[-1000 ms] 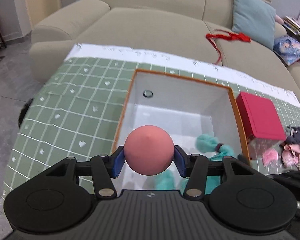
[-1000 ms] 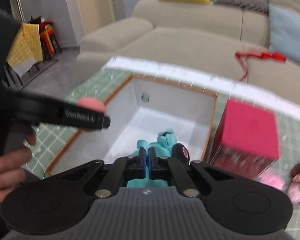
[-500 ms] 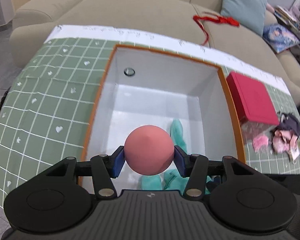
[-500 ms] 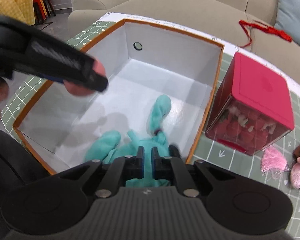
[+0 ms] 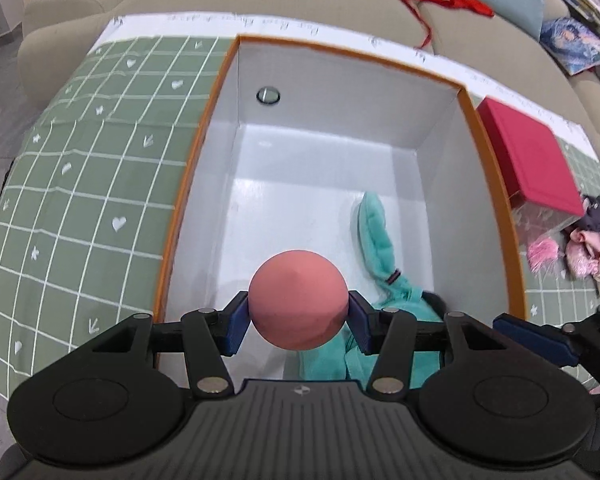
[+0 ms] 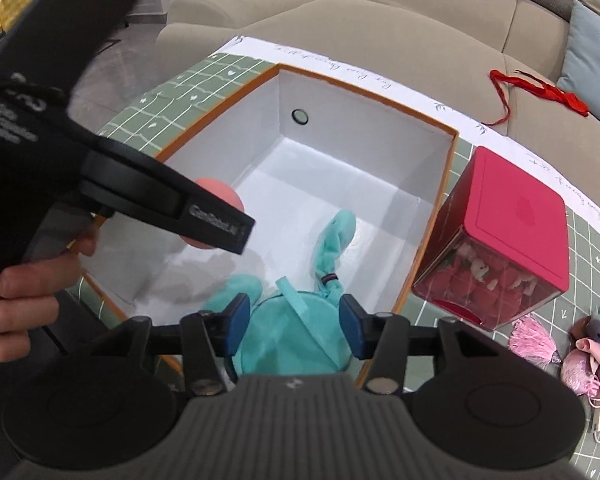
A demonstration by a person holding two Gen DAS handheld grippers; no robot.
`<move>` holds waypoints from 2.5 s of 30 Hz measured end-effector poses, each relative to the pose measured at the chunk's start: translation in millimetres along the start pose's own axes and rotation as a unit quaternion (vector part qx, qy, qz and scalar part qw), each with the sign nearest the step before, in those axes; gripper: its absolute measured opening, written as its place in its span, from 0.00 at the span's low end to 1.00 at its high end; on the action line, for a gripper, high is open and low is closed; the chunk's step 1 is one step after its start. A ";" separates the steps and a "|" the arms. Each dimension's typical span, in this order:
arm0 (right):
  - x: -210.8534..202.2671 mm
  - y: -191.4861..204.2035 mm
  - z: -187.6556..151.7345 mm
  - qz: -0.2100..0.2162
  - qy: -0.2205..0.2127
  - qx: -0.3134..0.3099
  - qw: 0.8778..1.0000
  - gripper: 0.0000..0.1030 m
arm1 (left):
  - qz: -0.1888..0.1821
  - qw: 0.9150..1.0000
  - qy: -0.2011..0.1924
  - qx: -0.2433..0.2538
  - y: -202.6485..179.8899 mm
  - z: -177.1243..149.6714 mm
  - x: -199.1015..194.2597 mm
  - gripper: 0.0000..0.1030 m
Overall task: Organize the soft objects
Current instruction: 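Lower both tools into the white box and release plush and ball, then withdraw both open tools from the box toward the remaining pile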
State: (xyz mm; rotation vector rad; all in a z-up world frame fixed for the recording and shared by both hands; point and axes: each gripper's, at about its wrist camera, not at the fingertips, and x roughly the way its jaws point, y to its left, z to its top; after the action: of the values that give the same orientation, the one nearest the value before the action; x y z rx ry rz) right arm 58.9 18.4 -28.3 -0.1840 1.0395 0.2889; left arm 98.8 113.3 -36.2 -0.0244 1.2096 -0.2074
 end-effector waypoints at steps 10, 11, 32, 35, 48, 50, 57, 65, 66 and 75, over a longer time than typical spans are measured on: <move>-2.2 5.8 -1.2 0.011 -0.002 -0.015 1.000 0.48 | 0.049 0.999 0.010 0.011 -9.9 -3.3 7.8 0.66; -2.0 5.0 -1.3 0.012 -0.002 -0.013 1.000 0.48 | 0.050 0.999 0.010 0.009 -9.2 -3.1 7.5 0.66; -22.8 -1.2 2.0 0.002 -0.042 -0.004 0.999 0.79 | 0.018 0.996 -0.080 -0.045 -2.6 9.3 -31.9 0.92; -28.0 -5.9 1.7 0.005 -0.053 0.003 0.999 0.81 | 0.032 0.992 -0.105 -0.065 -1.3 11.8 -44.3 0.92; -69.0 -46.0 -4.4 0.004 -0.091 0.053 0.994 0.83 | 0.037 0.981 -0.172 -0.077 -27.3 13.0 -92.6 0.92; -76.4 -54.0 -7.1 -0.001 -0.094 0.053 0.994 0.83 | 0.037 0.979 -0.187 -0.068 -39.0 11.1 -100.9 0.92; -102.2 -96.8 -29.4 -0.027 -0.119 0.083 0.989 0.84 | 0.032 0.974 -0.222 -0.027 -86.3 9.3 -119.8 0.92; -117.8 -159.4 -53.9 -0.053 -0.136 0.133 0.980 0.85 | 0.012 0.973 -0.229 0.036 -149.7 1.8 -107.9 0.92; -119.0 -169.2 -57.0 -0.057 -0.138 0.142 0.979 0.85 | 0.011 0.972 -0.231 0.048 -159.5 -0.4 -105.0 0.92; -116.6 -270.3 -95.8 -0.083 -0.134 0.253 0.955 0.85 | -0.012 0.969 -0.216 0.119 -240.2 -13.7 -75.1 0.92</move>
State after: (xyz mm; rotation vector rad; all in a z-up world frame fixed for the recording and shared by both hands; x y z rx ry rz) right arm 11.9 -282.2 29.0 0.2262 0.7923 -0.1090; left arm 25.6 -108.1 59.5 0.1206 0.7438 -0.3488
